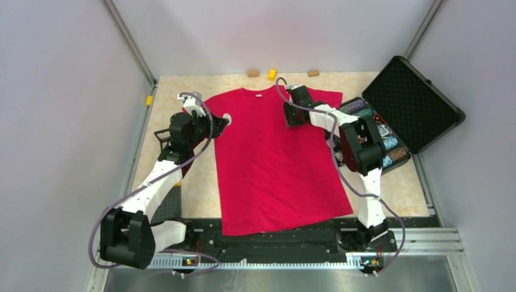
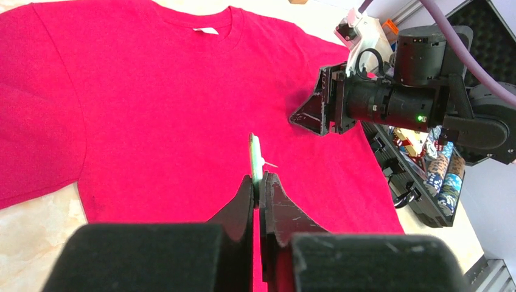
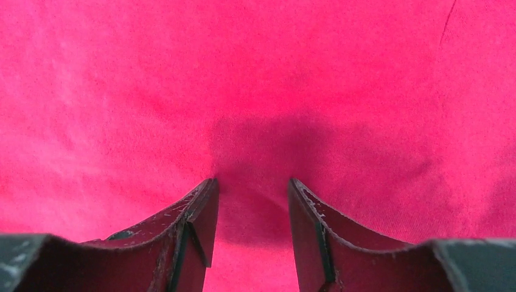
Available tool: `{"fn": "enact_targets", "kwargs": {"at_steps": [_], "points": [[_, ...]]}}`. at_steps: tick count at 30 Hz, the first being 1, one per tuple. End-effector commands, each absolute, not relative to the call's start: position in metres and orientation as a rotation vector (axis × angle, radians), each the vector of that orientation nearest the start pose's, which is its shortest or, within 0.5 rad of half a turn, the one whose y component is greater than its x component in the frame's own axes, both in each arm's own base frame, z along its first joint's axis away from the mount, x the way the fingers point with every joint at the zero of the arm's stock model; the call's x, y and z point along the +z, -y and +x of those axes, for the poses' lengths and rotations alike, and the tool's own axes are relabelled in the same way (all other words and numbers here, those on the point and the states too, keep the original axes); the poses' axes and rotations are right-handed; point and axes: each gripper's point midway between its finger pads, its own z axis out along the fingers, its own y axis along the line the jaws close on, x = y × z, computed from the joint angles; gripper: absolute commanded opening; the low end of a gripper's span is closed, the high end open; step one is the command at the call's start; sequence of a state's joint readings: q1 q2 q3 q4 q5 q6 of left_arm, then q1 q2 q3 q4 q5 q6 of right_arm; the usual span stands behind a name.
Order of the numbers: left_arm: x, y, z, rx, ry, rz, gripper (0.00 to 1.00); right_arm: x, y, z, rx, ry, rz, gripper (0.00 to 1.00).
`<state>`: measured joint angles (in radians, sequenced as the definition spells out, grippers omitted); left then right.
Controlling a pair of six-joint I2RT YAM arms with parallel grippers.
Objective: Pin the brooch onto the clothing
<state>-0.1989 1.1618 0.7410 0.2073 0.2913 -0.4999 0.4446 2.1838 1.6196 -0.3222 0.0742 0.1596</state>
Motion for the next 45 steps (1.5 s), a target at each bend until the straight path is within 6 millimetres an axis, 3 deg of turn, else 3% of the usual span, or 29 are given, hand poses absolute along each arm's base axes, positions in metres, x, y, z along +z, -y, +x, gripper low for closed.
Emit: {"fn": "enact_targets", "kwargs": {"at_steps": [1,9,21,30,37,45], "points": [[0.244,0.145,0.36,-0.767,-1.77,-0.031,0.0,0.017,-0.216,0.457,0.175,-2.515,-0.3,0.46],[0.249,0.144,0.352,-0.768,-1.758,-0.02,0.0,0.033,-0.206,0.437,0.189,-2.481,-0.261,0.47],[0.246,0.143,0.349,-0.754,-1.77,-0.005,0.0,0.082,-0.226,0.477,0.217,-2.377,-0.307,0.51],[0.245,0.143,0.349,-0.751,-1.775,0.002,0.0,0.059,-0.235,0.505,0.178,-2.407,-0.351,0.49],[0.241,0.145,0.349,-0.767,-1.782,0.004,0.0,0.038,-0.236,0.509,0.157,-2.441,-0.356,0.45],[0.233,0.154,0.355,-0.759,-1.796,0.032,0.0,0.019,-0.235,0.506,0.149,-2.469,-0.35,0.18]]}}
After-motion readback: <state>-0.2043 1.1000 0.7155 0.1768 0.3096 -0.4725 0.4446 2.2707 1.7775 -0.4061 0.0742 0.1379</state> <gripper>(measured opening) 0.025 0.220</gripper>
